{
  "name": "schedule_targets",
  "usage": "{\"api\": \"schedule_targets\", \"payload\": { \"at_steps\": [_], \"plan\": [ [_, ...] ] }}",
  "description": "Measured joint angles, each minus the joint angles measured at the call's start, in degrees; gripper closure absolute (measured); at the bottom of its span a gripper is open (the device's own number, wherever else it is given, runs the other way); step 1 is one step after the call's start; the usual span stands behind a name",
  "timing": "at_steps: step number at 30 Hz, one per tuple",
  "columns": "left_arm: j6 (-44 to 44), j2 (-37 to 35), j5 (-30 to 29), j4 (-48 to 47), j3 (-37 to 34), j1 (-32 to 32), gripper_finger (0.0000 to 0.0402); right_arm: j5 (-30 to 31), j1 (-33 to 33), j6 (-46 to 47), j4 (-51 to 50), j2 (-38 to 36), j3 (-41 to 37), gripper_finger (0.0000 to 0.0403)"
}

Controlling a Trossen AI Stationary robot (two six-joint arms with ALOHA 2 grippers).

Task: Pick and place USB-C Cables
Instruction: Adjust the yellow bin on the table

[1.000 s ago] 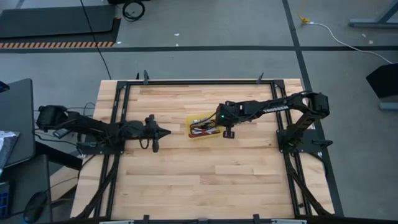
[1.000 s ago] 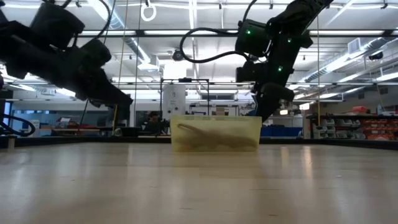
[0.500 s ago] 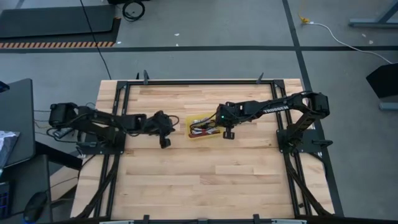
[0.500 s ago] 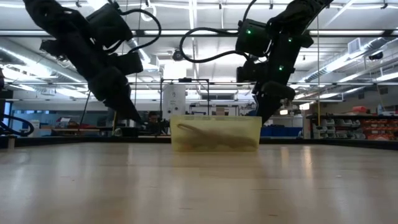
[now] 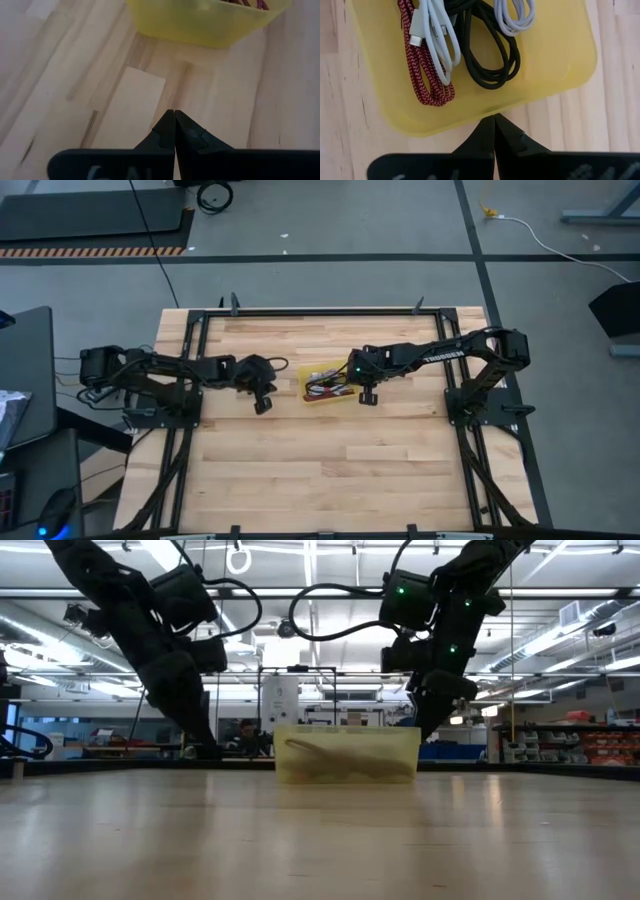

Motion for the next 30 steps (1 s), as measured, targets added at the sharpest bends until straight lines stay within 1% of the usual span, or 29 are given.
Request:
{"api": "schedule_targets", "payload": {
  "at_steps": [3, 6, 10, 14, 20, 23, 30],
  "plan": [
    [-0.02, 0.81, 0.17, 0.33, 0.02, -0.02, 0.04, 0.0, -0.26, -0.52, 0.0, 0.0, 0.0, 0.0403],
    [0.0, 3.04, 0.2, 0.74, 0.1, -0.02, 0.04, -0.77, -0.54, -1.22, 0.49, 0.0, 0.0, 0.0403],
    [0.08, 6.81, 1.27, 0.7, 2.4, -0.22, 0.0401, -0.94, -0.5, -1.34, 1.14, 0.0, 0.0, 0.0403],
    [2.0, 10.24, 1.39, 0.32, 7.09, -0.21, 0.0401, -1.05, -0.5, -1.3, 1.33, 0.0, 0.0, 0.0403],
    [6.47, 16.37, 0.76, -10.01, 17.57, -0.05, 0.0401, -1.37, -0.18, -0.87, 1.33, 0.0, 0.0, 0.0403],
    [7.55, 19.59, 0.59, -12.98, 21.73, -0.09, 0.0401, -1.38, -0.08, -0.07, 1.34, 0.0, 0.0, 0.0403],
    [7.69, 24.0, 0.59, -13.51, 26.31, -0.2, 0.0397, -1.47, 1.2, 0.82, 1.98, 0.0, 0.0, 0.0403]
  ]
}}
